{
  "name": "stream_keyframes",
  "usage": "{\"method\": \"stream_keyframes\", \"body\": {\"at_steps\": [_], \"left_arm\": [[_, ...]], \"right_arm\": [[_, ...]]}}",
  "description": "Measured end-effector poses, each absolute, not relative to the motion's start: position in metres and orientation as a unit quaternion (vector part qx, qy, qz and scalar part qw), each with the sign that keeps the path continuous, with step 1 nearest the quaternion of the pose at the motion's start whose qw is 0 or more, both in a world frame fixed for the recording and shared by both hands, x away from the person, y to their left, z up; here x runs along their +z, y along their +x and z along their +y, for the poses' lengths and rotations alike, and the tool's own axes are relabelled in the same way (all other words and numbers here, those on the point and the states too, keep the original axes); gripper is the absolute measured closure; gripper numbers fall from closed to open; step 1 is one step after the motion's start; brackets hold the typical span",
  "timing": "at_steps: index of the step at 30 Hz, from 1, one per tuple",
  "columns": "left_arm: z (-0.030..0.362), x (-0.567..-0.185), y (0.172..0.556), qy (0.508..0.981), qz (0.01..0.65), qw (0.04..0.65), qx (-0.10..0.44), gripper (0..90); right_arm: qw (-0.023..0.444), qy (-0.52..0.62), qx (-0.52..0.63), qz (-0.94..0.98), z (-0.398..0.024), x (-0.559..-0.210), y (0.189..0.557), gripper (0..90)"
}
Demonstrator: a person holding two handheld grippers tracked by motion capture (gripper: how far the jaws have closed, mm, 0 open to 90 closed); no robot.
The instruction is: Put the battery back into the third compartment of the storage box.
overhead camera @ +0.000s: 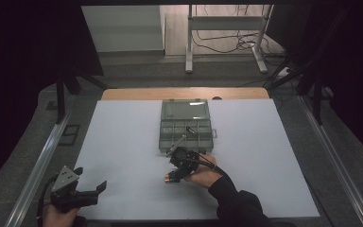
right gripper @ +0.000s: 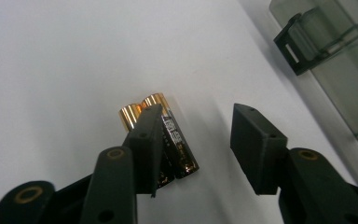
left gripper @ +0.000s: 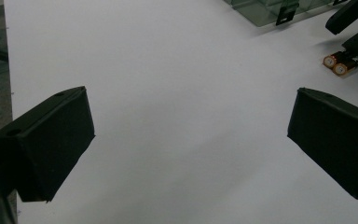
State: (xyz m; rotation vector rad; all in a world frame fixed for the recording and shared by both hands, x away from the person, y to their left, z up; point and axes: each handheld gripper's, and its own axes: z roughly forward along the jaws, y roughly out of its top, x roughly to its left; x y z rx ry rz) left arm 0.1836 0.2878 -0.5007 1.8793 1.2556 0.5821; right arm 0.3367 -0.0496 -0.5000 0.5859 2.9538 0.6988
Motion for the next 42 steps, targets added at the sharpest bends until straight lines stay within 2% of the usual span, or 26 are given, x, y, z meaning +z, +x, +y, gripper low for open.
{"method": "stream_keyframes", "body": {"at_steps": [7, 11, 19, 42], "left_arm": [[0.288, -0.501, 0.184, 0.741, 0.495, 0.393, 0.229, 0.8], [0.288, -0.501, 0.184, 0.741, 0.494, 0.392, 0.229, 0.9], [0.288, -0.501, 0.183, 0.74, 0.495, 0.393, 0.23, 0.9], [0.287, -0.501, 0.184, 0.741, 0.495, 0.39, 0.23, 0.9]], "right_arm": [[0.018, 0.184, 0.214, 0.959, -0.047, -0.51, 0.34, 66.4], [0.039, 0.165, 0.212, 0.963, -0.046, -0.51, 0.339, 75.9], [0.04, 0.167, 0.213, 0.962, -0.047, -0.509, 0.338, 76.7], [0.043, 0.211, 0.268, 0.939, -0.078, -0.476, 0.347, 76.7]]}}
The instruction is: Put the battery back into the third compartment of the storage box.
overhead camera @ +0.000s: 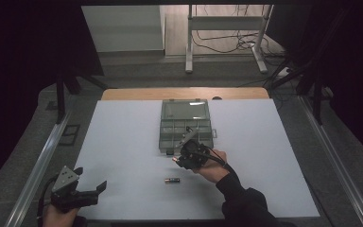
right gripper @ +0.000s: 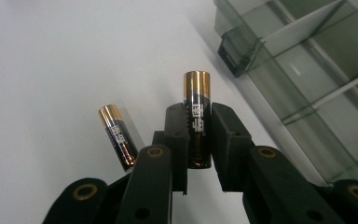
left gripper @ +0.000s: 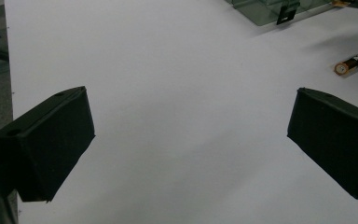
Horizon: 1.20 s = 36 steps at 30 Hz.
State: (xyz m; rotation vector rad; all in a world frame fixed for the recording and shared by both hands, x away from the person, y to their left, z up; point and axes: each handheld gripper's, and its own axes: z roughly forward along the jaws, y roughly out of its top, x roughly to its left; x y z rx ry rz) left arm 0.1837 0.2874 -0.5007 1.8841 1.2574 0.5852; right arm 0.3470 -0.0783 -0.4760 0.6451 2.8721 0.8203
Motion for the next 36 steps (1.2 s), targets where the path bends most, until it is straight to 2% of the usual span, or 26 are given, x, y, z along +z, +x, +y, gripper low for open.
{"method": "stream_keyframes", "body": {"at_steps": [36], "left_arm": [[0.288, -0.501, 0.184, 0.74, 0.496, 0.392, 0.229, 0.9]], "right_arm": [[0.07, 0.285, 0.303, 0.907, -0.105, -0.436, 0.388, 76.7]]}}
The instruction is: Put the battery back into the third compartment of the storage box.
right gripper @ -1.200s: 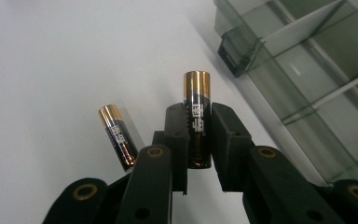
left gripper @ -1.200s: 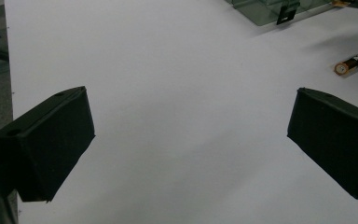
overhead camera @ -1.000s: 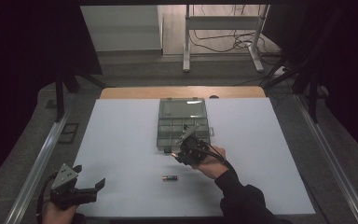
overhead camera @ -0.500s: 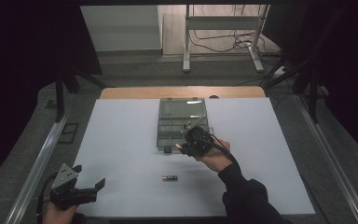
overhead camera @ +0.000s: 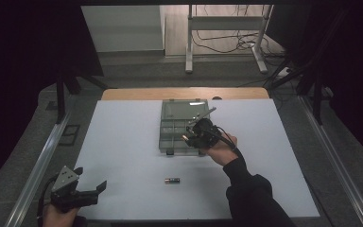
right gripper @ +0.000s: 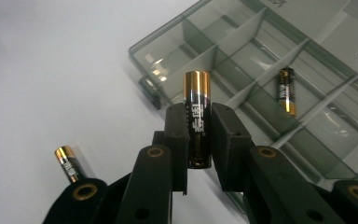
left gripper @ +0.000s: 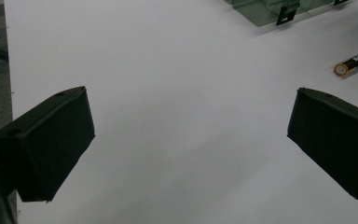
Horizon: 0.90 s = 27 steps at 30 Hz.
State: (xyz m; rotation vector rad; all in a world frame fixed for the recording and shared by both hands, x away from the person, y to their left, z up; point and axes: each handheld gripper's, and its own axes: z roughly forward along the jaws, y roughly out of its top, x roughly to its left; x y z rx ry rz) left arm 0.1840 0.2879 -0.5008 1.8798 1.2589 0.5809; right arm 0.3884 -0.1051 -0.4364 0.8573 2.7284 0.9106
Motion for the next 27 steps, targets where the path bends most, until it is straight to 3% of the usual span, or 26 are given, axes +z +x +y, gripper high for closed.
{"method": "stream_keyframes", "body": {"at_steps": [27], "left_arm": [[0.288, -0.501, 0.184, 0.74, 0.495, 0.394, 0.228, 0.9]], "right_arm": [[0.107, 0.35, 0.291, 0.884, -0.111, -0.429, 0.437, 76.7]]}}
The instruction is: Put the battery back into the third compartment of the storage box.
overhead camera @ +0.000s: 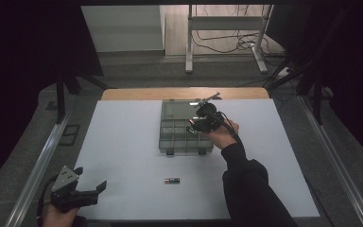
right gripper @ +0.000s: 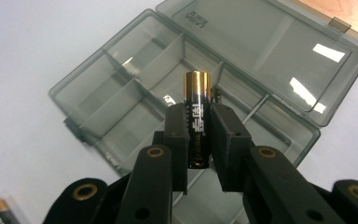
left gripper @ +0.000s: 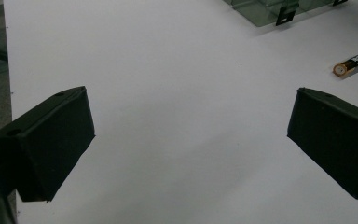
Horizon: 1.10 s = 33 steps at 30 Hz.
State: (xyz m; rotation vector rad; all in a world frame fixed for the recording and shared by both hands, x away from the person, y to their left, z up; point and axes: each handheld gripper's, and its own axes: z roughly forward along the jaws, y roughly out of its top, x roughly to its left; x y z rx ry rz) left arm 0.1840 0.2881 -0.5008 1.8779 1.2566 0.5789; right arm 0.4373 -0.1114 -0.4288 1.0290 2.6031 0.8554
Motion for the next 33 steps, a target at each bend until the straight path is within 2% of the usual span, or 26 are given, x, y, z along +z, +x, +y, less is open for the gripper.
{"method": "stream_keyframes", "body": {"at_steps": [26, 33], "left_arm": [[0.288, -0.501, 0.184, 0.741, 0.493, 0.394, 0.229, 0.9], [0.288, -0.501, 0.184, 0.742, 0.493, 0.393, 0.229, 0.9]], "right_arm": [[0.125, 0.382, 0.255, 0.879, -0.097, -0.465, 0.473, 75.7], [0.131, 0.377, 0.278, 0.874, -0.1, -0.459, 0.47, 54.0]]}}
